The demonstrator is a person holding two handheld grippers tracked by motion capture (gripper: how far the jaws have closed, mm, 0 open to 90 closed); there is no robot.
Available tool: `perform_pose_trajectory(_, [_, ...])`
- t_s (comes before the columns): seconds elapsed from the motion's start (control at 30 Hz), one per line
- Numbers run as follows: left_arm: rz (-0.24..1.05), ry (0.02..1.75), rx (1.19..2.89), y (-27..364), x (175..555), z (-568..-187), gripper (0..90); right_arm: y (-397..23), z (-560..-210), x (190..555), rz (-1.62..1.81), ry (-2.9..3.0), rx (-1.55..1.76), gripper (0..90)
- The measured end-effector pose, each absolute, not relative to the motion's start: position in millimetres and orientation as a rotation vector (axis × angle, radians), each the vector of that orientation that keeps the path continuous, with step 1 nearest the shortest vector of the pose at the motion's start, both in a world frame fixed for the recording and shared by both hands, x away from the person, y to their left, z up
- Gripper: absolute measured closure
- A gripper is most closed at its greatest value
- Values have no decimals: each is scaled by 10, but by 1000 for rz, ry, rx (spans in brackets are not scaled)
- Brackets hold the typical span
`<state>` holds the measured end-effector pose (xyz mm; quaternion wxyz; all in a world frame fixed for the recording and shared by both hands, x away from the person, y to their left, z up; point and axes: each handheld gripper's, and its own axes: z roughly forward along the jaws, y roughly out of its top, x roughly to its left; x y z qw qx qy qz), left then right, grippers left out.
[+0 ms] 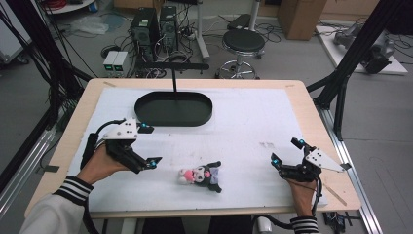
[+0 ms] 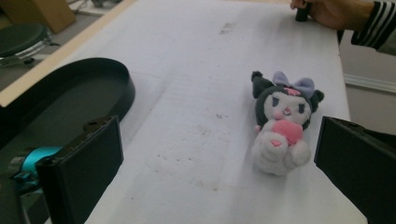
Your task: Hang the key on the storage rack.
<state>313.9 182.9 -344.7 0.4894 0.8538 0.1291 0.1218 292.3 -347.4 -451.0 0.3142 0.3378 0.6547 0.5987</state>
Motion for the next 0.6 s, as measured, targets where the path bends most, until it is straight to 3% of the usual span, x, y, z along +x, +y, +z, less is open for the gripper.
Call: perform_pose_trajectory(0.6, [234, 190, 2251, 1286, 3115, -3585, 17, -3473, -4509, 2920, 1576, 1729, 889, 5])
